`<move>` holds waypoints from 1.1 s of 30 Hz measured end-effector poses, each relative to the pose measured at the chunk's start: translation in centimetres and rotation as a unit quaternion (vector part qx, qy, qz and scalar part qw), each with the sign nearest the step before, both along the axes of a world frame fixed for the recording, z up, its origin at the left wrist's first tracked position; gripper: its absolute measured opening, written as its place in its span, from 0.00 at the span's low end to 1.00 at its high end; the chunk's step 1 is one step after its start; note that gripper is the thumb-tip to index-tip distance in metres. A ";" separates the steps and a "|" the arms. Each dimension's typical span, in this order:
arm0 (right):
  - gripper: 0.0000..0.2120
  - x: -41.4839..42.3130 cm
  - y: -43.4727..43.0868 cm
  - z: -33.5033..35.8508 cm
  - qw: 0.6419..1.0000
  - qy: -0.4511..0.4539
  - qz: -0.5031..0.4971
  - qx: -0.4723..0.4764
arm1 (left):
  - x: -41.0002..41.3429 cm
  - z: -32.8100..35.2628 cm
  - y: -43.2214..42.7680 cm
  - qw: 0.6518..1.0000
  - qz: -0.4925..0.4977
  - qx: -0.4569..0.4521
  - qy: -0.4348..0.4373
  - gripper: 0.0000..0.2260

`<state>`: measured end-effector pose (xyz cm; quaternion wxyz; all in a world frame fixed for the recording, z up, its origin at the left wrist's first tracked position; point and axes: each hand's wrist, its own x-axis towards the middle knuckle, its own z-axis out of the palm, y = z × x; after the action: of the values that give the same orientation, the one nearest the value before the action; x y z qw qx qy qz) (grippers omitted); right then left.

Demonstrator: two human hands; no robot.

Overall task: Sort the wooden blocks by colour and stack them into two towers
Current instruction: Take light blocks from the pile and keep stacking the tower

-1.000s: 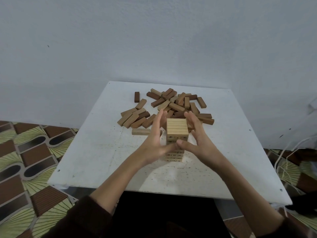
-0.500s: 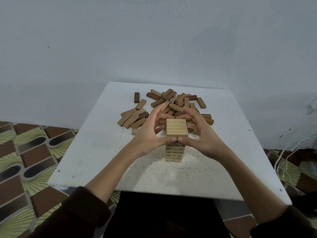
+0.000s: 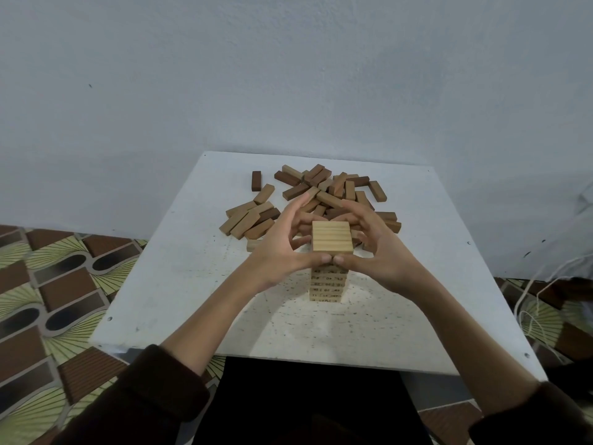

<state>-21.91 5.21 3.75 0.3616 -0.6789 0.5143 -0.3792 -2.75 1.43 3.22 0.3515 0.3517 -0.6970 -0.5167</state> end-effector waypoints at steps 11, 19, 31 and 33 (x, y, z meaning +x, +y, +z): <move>0.36 3.1 1.7 -2.3 0.977 -0.188 -0.088 0.056 | -1.5 -0.8 2.9 0.985 0.021 0.146 0.094 0.56; 0.39 3.9 1.6 -3.1 0.977 -0.177 -0.103 0.066 | -2.0 -1.4 3.3 0.983 -0.019 0.145 0.111 0.56; 0.41 3.9 2.1 -2.6 0.972 -0.201 -0.068 0.103 | -2.3 -1.4 3.2 0.980 -0.032 0.165 0.104 0.56; 0.41 3.9 2.2 -2.4 0.971 -0.202 -0.065 0.108 | -2.2 -1.4 3.1 0.979 -0.036 0.169 0.110 0.57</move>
<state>-17.96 7.43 1.33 0.5038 -0.5103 0.5114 -0.4736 -4.96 4.56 1.78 0.3426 0.3216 -0.5686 -0.6752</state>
